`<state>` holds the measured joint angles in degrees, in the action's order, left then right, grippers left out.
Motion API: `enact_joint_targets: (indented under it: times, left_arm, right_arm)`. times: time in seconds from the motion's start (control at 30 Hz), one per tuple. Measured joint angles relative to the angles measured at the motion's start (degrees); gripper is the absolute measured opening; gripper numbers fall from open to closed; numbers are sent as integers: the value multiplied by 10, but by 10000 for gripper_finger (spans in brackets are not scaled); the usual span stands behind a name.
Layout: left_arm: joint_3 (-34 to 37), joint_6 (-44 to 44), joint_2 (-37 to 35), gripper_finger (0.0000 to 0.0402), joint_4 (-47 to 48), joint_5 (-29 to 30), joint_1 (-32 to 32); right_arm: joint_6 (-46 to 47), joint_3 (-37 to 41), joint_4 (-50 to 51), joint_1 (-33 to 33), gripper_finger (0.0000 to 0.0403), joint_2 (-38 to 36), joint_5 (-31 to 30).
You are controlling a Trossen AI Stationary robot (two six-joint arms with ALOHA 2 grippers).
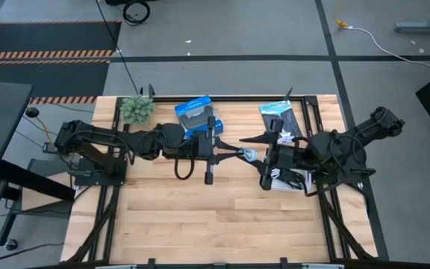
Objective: Pick and place USB-C Cables
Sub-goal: Put the light blue USB cable into the white bin
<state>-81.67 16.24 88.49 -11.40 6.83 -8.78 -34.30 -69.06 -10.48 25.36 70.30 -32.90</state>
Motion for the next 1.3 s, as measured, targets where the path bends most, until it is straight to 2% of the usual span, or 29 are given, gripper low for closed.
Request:
enact_joint_targets:
  times: [0.13, 0.3, 0.4, 0.47, 0.7, 0.8, 0.9, 1.07, 1.3]
  left_arm:
    - [0, 9, 0, 31, 0, 1, 0]
    - [0, 9, 0, 31, 1, 3, 3]
    - [0, 9, 0, 40, 10, 5, 5]
    - [0, 9, 0, 51, 19, 9, 6]
    - [0, 11, 0, 132, 77, 41, 6]
    - [0, 11, 0, 172, 136, 47, 6]
    - [0, 9, 0, 194, 201, 65, 6]
    - [0, -27, 0, 202, 313, 112, 6]
    - [0, -79, 0, 186, 417, 116, 6]
  right_arm:
    - [1, 0, 0, -4, 165, 0, 5]
    - [3, 0, 2, -4, 94, 0, 15]
    - [18, 0, 12, -4, 49, 0, 15]
    - [28, 0, 17, -4, 32, 0, 15]
    - [54, 1, 50, -4, 32, 0, 4]
    - [86, 0, 78, -4, 34, 0, -1]
    - [129, 0, 128, -4, 38, -1, -3]
    - [210, 0, 224, -5, 38, -1, -6]
    - [349, 0, 391, -14, 38, -1, -4]
